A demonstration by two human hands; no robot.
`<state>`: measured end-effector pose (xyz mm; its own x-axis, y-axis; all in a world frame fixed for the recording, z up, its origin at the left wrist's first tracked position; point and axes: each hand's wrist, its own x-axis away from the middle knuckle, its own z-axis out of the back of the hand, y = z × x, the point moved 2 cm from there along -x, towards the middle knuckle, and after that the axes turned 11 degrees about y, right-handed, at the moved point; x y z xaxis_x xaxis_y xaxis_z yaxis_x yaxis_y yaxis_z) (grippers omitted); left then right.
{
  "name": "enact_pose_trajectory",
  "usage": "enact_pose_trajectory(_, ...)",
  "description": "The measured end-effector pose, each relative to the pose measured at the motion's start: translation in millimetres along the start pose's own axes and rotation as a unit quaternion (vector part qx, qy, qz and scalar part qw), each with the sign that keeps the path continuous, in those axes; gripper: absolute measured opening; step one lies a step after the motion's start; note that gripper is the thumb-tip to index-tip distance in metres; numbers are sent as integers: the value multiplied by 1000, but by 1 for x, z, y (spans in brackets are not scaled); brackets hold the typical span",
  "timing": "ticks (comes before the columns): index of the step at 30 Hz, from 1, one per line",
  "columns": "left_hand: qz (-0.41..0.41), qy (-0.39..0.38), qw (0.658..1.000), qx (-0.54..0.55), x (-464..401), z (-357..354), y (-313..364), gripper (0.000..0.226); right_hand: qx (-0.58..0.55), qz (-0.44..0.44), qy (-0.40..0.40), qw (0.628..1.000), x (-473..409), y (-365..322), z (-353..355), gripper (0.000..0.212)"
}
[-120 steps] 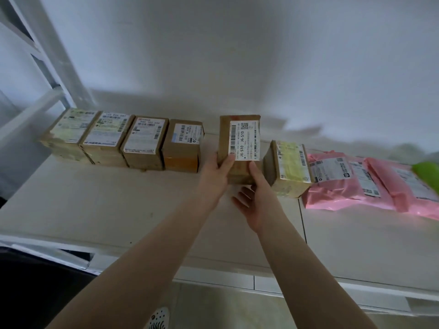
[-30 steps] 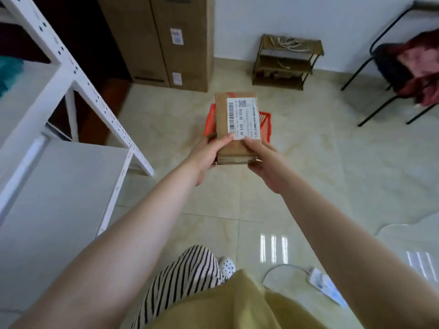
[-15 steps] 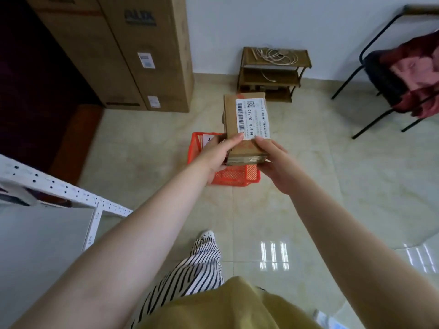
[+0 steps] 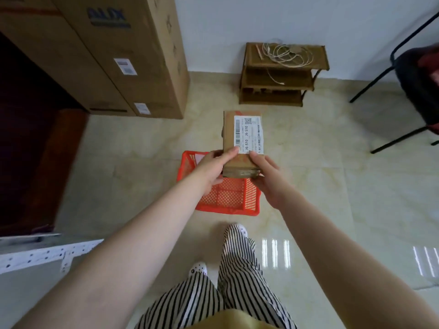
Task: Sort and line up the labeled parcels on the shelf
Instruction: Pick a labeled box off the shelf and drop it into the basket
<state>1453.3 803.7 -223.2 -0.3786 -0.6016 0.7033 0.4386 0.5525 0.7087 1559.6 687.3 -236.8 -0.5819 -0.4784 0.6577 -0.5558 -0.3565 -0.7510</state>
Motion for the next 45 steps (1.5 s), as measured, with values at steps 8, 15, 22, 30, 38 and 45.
enact_pose_trajectory(8, 167, 105, 978, 72, -145, -18, -90, 35, -2, -124, 25, 992, -149, 99, -14, 75)
enact_pose_trajectory(15, 195, 122, 973, 10, -296, -8, -214, 62, 30, -177, 57, 982, -287, 239, -36, 60)
enact_pose_trajectory(22, 139, 172, 974, -54, -445, 2, -330, 46, 69, -147, 71, 984, -423, 377, -58, 42)
enact_pose_trajectory(30, 146, 224, 963, -29, -512, -4, -400, 44, 80, -124, 78, 986, -484, 445, -60, 43)
enact_pose_trajectory(38, 181, 250, 950, 40, -528, -5, -413, 47, 104, -109, 50, 987, -500, 452, -68, 44)
enact_pose_trajectory(45, 228, 249, 940, 39, -527, -5, -417, 63, 135, -120, 44, 983, -504, 460, -65, 55)
